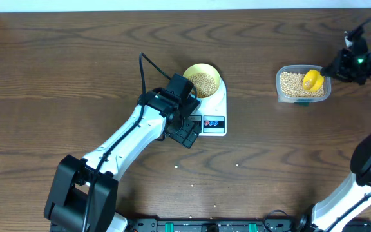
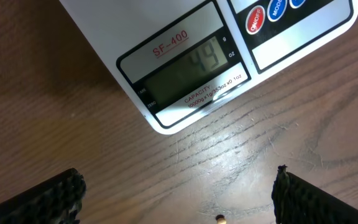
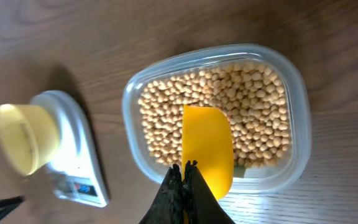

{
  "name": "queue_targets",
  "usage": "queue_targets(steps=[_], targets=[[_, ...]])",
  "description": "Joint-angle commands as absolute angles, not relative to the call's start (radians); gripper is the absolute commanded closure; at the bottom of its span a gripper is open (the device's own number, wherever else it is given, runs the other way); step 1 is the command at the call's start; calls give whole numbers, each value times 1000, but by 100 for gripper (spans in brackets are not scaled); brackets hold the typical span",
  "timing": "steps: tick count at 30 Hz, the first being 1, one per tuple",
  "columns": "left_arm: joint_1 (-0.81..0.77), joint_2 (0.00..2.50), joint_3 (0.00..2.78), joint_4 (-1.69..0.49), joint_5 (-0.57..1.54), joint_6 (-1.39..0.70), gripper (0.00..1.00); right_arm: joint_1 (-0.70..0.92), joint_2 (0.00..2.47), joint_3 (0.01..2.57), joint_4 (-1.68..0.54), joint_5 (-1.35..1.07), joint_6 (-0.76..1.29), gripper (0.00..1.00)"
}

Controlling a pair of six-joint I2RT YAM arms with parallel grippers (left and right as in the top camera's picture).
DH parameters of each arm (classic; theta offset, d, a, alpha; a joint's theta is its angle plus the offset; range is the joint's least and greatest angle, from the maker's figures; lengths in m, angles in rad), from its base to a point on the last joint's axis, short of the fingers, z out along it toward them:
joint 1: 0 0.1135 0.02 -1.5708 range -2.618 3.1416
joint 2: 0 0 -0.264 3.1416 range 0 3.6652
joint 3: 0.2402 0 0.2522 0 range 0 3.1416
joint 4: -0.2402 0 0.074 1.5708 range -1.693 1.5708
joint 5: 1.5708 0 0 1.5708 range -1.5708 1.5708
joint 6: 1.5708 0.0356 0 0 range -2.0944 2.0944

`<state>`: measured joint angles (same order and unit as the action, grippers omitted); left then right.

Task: Scoop item into bowl and weigh 50g on scale
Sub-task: 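Carry the scoop left over the yellow bowl on the scale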

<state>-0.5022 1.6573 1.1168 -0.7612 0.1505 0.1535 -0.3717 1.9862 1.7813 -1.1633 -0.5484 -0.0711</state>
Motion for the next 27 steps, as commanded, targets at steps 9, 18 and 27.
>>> queue_targets(steps=[9,18,27], targets=[[-503,1660,1103,-764,138,144,2,-422,1987,1799,-1135,-1032,-204,99],[-503,1660,1103,-764,138,144,2,-286,1987,1799,-1035,-1032,-204,99],[-503,1660,1103,-764,138,144,2,-100,1987,1799,-856,-1031,-204,99]])
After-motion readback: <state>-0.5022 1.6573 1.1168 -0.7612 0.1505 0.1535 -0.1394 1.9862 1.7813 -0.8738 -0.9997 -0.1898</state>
